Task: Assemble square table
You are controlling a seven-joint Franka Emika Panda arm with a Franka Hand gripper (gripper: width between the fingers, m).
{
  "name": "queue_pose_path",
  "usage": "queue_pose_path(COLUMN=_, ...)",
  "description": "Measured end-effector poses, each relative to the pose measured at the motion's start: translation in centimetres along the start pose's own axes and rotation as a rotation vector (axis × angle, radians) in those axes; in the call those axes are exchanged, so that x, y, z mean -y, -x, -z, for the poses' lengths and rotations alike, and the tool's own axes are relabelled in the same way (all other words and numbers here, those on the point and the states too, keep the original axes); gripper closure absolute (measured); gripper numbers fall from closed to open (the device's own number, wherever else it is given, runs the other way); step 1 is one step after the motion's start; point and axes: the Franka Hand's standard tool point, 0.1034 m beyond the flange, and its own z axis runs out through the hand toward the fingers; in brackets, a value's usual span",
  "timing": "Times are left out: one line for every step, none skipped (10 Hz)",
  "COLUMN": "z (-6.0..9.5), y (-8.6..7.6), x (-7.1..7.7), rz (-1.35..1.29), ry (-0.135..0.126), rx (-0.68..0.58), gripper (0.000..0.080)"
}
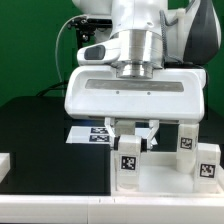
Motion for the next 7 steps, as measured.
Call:
queue_pose_path(z=0.0, y=0.0, x=0.0, rz=0.000, ry=0.000, rx=0.000, gripper=0.0455)
queue_pose_path(z=0.0, y=0.0, x=0.0, rz=0.000, ry=0.000, rx=0.001, gripper=0.0321)
queue_pose_path(z=-0.1, y=0.1, x=0.1, rz=-0.003, ry=-0.007, rx=0.028, gripper=0.0321)
queue_pose_path(z=0.1, y=-0.5, x=0.1, rz=-0.010, ry=-0.014, rx=0.048, gripper=0.0189)
queue_pose_path(z=0.2, y=-0.9, x=0.2, rz=-0.018, ry=-0.028, rx=0.093, gripper=0.0161)
queue_pose_path(z=0.2, y=-0.6, x=0.6, rz=-0.036, ry=-0.053, rx=0.198, gripper=0.0161)
queue_pose_path(z=0.2, y=-0.9, x=0.9, rz=-0.052, ry=-0.075, rx=0.288, gripper=0.0152)
